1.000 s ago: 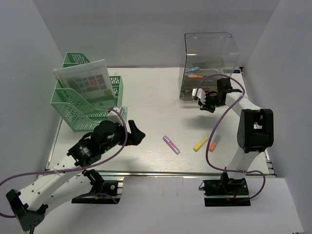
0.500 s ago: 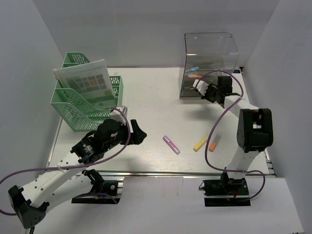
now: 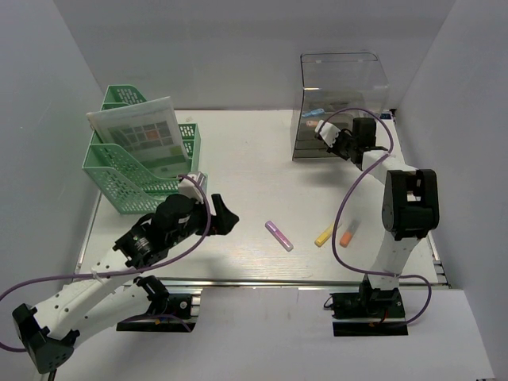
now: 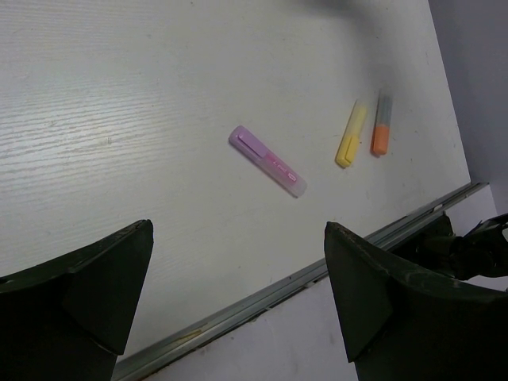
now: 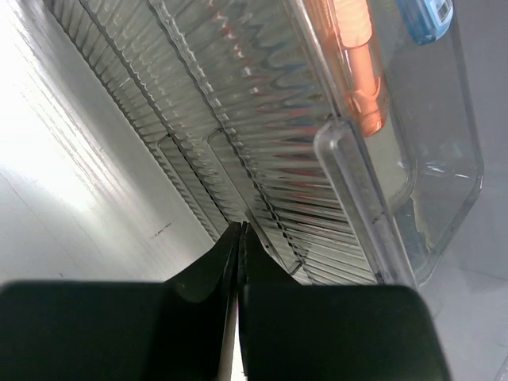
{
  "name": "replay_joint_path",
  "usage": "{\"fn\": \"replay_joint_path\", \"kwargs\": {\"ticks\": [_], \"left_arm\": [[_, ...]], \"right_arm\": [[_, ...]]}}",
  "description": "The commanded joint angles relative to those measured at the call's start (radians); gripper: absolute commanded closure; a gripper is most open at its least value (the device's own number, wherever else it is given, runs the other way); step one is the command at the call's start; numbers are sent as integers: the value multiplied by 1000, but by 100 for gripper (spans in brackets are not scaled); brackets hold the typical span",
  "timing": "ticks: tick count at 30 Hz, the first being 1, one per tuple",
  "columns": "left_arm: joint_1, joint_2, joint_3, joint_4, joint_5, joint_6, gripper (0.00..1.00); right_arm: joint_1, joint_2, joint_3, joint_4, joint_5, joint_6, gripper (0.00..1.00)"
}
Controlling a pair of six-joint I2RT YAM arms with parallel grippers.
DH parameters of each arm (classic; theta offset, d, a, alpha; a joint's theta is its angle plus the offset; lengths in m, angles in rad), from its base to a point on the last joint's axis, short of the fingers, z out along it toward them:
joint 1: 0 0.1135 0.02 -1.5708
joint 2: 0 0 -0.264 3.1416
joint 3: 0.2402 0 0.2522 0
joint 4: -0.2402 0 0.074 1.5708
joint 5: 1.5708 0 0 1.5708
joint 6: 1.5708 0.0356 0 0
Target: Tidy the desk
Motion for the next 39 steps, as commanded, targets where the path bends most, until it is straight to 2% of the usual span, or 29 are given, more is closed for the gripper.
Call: {"fn": "replay_joint_path", "kwargs": {"ticks": [1, 4, 8, 9, 10, 12, 13, 15, 16, 19, 23, 27, 29, 30, 32, 33, 34, 36, 37, 39], "left_arm": [[5, -19, -11, -12, 0, -9, 2], [5, -24, -14, -7, 5, -12, 2], [5, -33, -14, -10, 8, -16, 2], [5, -42, -18, -3, 8, -19, 2], [5, -44, -24, 5, 9, -21, 2], [5, -39, -37, 25, 24, -27, 2], [5, -33, -37, 31, 29, -29, 2], [5, -18, -27, 37, 46, -32, 2], [5, -15, -26, 39, 49, -32, 2], [5, -21, -18, 33, 48, -35, 2], [5, -47, -21, 19, 35, -48, 2], [5, -56, -38, 30, 38, -65, 2], [5, -48, -43, 39, 43, -71, 2], [5, -44, -43, 37, 44, -72, 2], [5, -41, -37, 39, 49, -75, 2], [5, -38, -37, 39, 48, -75, 2], [5, -36, -38, 44, 46, -78, 2], [5, -28, -35, 48, 46, -78, 2], [5, -24, -35, 47, 46, -79, 2], [5, -7, -24, 45, 48, -79, 2]], "right_arm": [[2, -18, 9, 100, 3, 23, 100], [4, -66, -31, 76, -23, 39, 100], [-15, -250, -179, 111, -176, 200, 100], [-16, -279, -245, 125, -198, 234, 93], [-21, -319, -270, 140, -230, 277, 79], [-22, -335, -305, 151, -230, 424, 70], [-21, -319, -287, 119, -274, 458, 54], [-48, -287, -246, 30, -340, 610, 31], [-53, -246, -197, 10, -376, 665, 11], [-96, -229, -211, 63, -419, 841, 11], [-114, -311, -355, 293, -362, 924, 11], [-144, -304, -361, 274, -402, 993, 11], [-176, -275, -356, 283, -442, 1085, 18], [-183, -266, -353, 287, -427, 1119, 29], [-208, -227, -350, 306, -420, 1255, 43], [-223, -191, -350, 319, -423, 1305, 55], [-229, -172, -353, 370, -430, 1404, 62], [-249, -106, -373, 448, -468, 1507, 70], [-254, -86, -377, 530, -482, 1602, 71], [-253, -28, -374, 588, -493, 1662, 69]]}}
